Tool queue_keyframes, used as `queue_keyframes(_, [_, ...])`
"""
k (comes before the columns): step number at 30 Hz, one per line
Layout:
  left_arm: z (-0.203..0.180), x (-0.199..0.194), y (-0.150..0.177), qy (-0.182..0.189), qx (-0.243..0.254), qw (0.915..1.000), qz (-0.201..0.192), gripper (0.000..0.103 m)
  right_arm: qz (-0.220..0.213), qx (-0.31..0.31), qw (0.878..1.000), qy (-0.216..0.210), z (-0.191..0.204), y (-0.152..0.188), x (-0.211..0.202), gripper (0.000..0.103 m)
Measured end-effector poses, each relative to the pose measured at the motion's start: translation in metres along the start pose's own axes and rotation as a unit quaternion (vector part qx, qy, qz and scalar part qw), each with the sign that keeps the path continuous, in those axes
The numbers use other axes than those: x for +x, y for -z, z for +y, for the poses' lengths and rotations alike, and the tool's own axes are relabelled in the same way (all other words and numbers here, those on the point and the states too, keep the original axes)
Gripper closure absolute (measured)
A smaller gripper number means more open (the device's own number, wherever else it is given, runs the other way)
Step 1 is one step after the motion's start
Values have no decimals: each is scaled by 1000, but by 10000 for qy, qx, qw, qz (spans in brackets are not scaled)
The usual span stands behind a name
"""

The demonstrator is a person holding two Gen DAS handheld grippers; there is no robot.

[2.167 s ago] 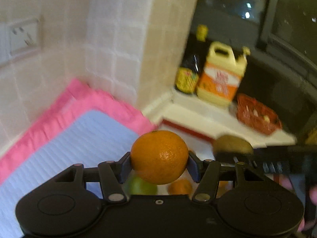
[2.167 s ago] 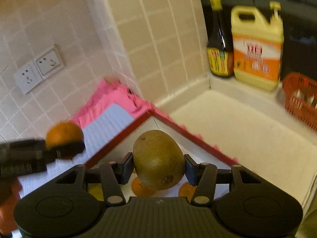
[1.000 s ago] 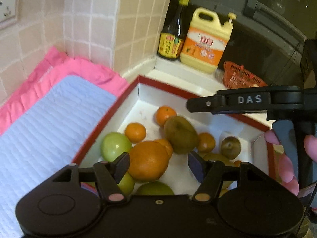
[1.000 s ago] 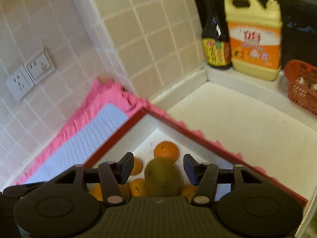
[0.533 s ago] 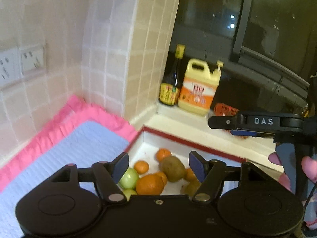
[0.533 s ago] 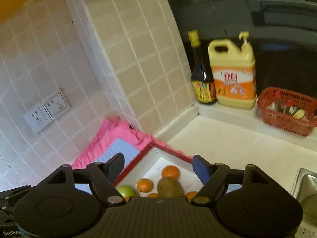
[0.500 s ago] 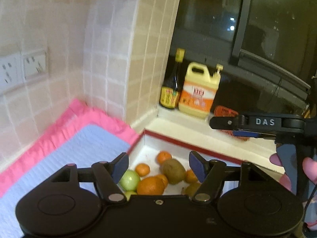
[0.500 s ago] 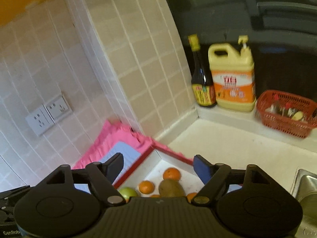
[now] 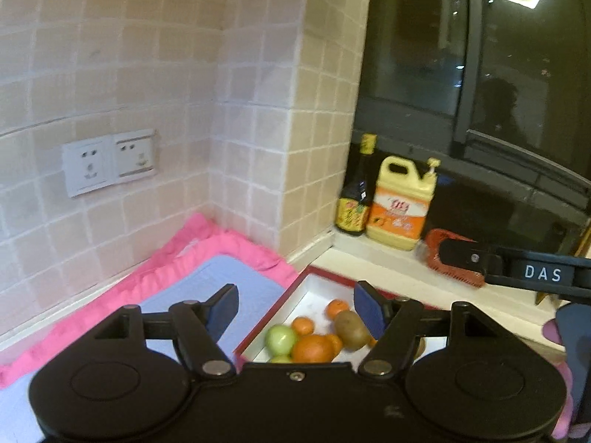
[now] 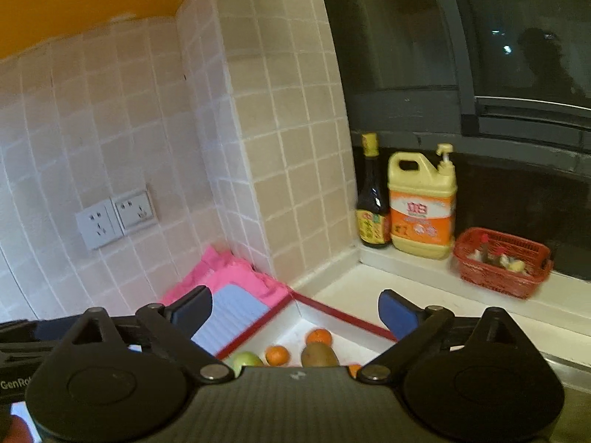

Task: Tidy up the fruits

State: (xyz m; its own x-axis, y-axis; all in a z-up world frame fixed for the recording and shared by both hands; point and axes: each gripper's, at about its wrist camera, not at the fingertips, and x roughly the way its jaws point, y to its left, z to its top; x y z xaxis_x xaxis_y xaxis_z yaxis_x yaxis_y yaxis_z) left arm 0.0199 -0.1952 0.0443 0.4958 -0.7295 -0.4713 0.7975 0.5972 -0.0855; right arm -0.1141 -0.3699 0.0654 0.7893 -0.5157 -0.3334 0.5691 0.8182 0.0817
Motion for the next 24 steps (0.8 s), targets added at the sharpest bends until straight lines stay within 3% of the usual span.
queue_keyframes(11, [10,2,26,-267,-177,9985,443,21,857,3,9947,574,6,40,17,4])
queue_keyframes(18, [19,19,50,-428,-379,9933,1003,21,1352,-136,9893,523,15,65,34,4])
queue_keyframes(24, [22,18,50,-507,-366,9927,1034,21,1412,-298,9882,508,23,67,39,4])
